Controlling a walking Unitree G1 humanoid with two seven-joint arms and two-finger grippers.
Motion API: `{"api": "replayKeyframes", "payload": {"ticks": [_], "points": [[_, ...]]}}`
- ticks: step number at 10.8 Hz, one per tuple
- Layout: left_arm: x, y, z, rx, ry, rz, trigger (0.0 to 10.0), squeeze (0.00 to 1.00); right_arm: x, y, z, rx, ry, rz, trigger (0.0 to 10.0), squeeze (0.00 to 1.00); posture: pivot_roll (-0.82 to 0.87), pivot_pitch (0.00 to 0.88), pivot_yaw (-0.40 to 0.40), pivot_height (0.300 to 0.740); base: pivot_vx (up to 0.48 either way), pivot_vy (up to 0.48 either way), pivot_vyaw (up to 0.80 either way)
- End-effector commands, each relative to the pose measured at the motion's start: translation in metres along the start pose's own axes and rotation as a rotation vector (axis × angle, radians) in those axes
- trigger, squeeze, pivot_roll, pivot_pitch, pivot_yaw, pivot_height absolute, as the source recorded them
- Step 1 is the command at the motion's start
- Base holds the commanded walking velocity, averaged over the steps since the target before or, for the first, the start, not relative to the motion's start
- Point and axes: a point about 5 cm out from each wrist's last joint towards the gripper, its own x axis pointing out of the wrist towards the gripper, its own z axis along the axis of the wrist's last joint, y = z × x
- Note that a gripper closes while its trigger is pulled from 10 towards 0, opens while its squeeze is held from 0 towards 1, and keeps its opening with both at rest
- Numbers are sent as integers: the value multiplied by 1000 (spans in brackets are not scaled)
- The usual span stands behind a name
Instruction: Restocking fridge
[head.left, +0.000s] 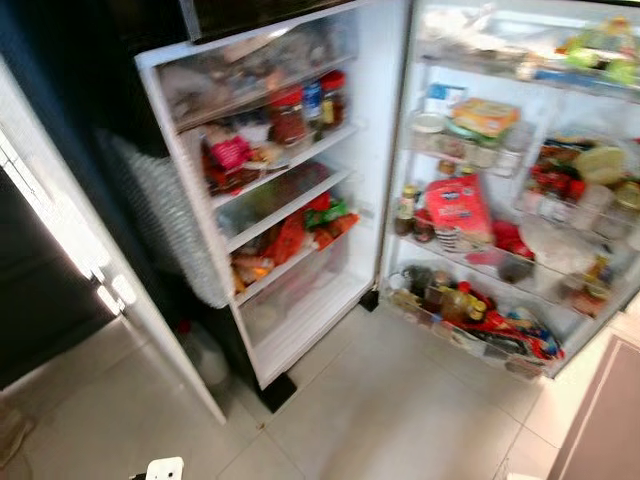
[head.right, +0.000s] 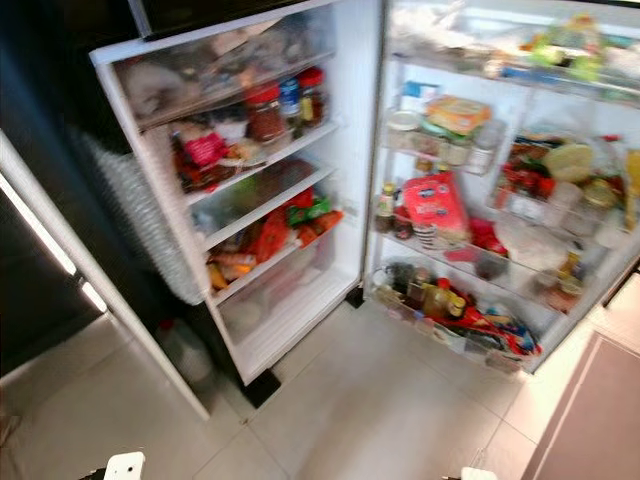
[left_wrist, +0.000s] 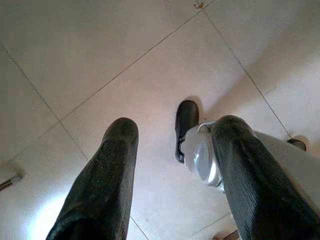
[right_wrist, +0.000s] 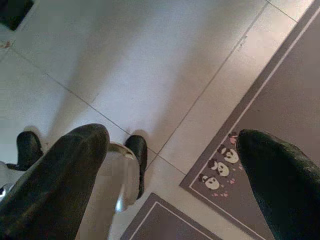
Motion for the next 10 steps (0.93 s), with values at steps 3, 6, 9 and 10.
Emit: {"api": "replayKeyframes", "payload": {"ticks": [3, 6, 9, 10], "points": [[-1, 7, -1, 0, 8, 15, 10000, 0, 0, 0, 1, 6, 0, -5, 10000, 0, -19, 0, 7, 740, 82, 0, -267], [-1, 7, 0, 0, 7, 13, 10000, 0, 0, 0, 2, -4, 1, -4, 10000, 0, -18, 0, 6, 740, 283, 0, -790], [-1, 6, -1, 7, 10, 9, 10000, 0, 0, 0, 2, -14, -5, -6, 10000, 0, -19, 0, 10, 740, 218, 0, 0], [-1, 6, -1, 9, 11, 6, 10000, 0, 0, 0, 3, -15, -8, -5, 10000, 0, -19, 0, 10, 740, 0, 0, 0]]}}
